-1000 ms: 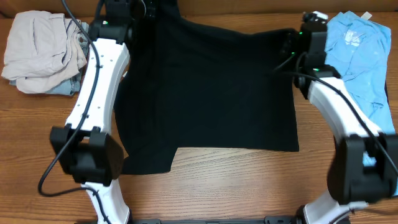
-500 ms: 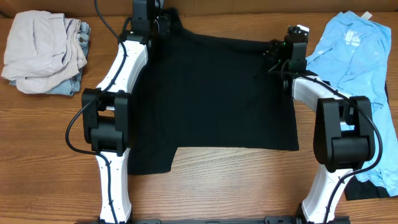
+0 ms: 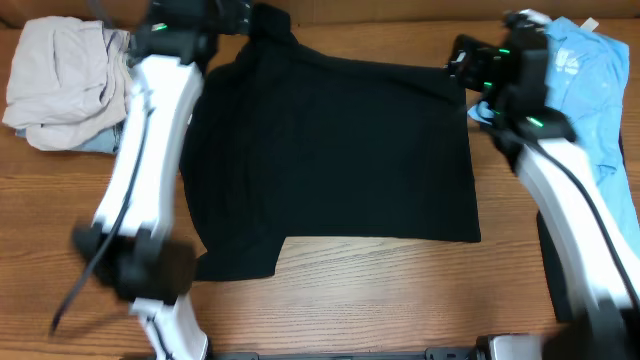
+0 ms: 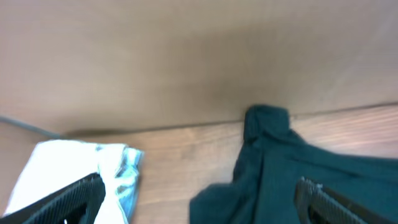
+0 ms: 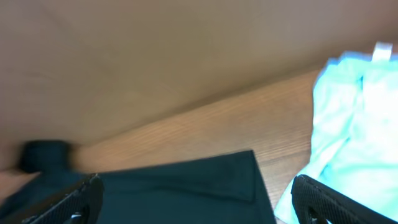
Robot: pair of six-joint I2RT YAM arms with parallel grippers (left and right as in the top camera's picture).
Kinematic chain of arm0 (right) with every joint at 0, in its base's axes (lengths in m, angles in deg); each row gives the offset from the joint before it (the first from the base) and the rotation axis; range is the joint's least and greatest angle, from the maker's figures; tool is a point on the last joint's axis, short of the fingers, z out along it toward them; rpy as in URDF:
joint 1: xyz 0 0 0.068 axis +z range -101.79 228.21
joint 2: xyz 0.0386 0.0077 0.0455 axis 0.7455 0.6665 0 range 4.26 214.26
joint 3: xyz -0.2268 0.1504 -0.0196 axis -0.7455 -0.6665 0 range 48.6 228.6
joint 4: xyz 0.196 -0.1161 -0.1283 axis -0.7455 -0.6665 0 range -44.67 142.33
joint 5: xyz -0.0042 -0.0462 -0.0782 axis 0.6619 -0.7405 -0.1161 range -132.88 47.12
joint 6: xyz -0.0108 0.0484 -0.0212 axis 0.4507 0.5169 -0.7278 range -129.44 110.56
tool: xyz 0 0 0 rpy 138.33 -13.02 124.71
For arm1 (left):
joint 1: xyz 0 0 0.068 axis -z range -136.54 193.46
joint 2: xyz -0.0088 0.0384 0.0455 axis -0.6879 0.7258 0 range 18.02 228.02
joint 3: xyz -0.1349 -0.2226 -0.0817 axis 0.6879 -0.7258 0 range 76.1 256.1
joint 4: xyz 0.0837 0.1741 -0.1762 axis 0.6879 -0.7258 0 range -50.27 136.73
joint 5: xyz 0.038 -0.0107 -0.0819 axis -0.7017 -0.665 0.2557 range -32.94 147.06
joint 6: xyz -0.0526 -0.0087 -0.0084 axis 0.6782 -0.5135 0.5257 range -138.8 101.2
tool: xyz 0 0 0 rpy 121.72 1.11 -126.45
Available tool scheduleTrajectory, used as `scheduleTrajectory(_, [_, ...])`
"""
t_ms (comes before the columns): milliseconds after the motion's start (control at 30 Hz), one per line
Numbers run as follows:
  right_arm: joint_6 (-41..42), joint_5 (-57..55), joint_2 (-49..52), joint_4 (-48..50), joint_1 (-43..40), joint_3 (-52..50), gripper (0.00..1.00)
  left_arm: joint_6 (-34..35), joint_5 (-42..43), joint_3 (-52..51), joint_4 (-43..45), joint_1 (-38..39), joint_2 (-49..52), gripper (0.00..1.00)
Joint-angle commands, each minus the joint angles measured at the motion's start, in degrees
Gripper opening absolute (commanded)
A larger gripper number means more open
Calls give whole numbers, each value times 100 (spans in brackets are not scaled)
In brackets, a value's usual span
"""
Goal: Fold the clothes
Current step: 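Move both grippers to the bottom hem corners of the black shirt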
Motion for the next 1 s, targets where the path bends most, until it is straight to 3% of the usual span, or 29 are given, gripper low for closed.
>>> scheduleTrajectory(0, [15,745,-1401,-907,-44,160,100,433,302,227,-986,92,-1102,100])
scheduleTrajectory(167, [94,798,-2693,-2557,-44,157,100,1661,271,223,-2944,87,-1519,100])
scheduleTrajectory(267, [688,800,-3049,-3770,-44,153,98,2396,256,15,-4146,90,-1523,100])
scheduleTrajectory(367, [1045,789,-3062,-4747,-44,138,95,2839,223,-433,-4562,90,-1526,100])
scheduleTrajectory(600, [1711,402,-2806,-5622,-44,-278,100,3676,538,-2555,-4109,98,-1904,100])
scheduleTrajectory(833, [2149,258,-2494,-5115,-44,-1196,100,4341,1268,-5344,-2592,98,-2791,97])
scheduleTrajectory(967, [2175,258,-2229,-4693,-44,-1679,100,5115,1366,-6677,-1987,98,-3130,93])
